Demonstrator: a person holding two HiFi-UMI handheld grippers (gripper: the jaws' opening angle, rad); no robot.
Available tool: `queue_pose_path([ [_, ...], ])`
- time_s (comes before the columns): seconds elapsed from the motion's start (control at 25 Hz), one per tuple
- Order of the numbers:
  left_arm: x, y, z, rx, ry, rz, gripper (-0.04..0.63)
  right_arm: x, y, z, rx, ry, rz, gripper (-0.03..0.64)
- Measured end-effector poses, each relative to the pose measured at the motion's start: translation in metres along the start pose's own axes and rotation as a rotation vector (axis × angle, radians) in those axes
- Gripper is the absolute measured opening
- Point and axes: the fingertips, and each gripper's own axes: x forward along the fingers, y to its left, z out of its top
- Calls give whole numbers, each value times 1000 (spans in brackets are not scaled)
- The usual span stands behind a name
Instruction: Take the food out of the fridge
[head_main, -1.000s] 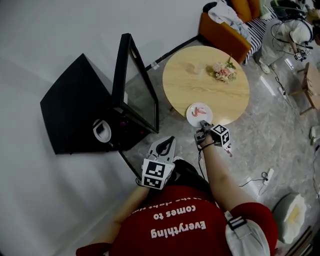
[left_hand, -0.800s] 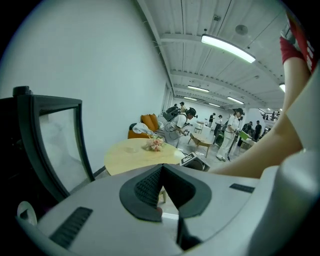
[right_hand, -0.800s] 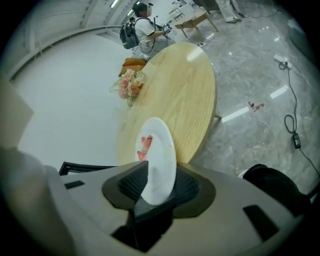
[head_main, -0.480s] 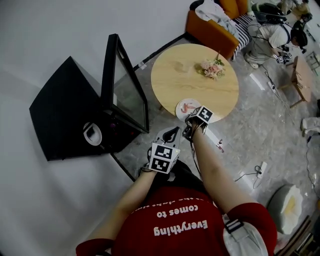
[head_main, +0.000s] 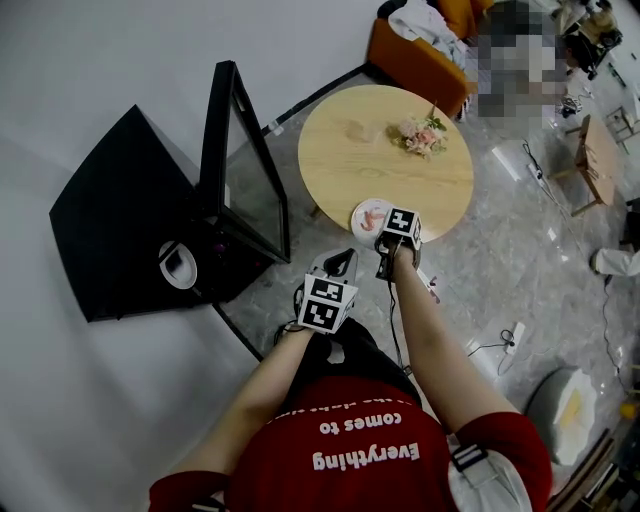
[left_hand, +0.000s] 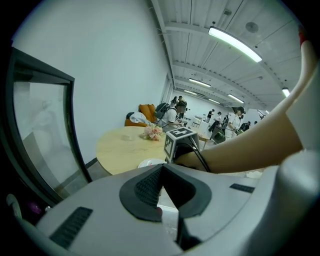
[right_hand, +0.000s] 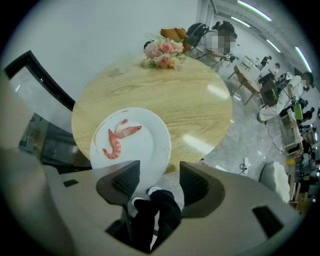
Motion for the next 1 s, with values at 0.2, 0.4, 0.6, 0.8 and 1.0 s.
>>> queue_pose_path([
  [0.2, 2, 3, 2, -7, -4, -10, 6, -28, -7, -1, 198, -126, 106, 230],
  [0.4, -2, -2, 7, -3, -5, -32, 6, -128, 31, 6, 339, -510, 625, 15],
  [0.6, -11, -11, 4, 23, 8, -56, 6, -176, 74, -37, 193, -553, 852, 12],
  [0.8, -26, -21, -7, -6, 12, -70, 6, -185, 105, -70, 17, -558, 805, 12],
  [1.0, -42, -6, -7, -14, -38, -29, 6, -200, 140, -70, -179, -635, 732, 12],
])
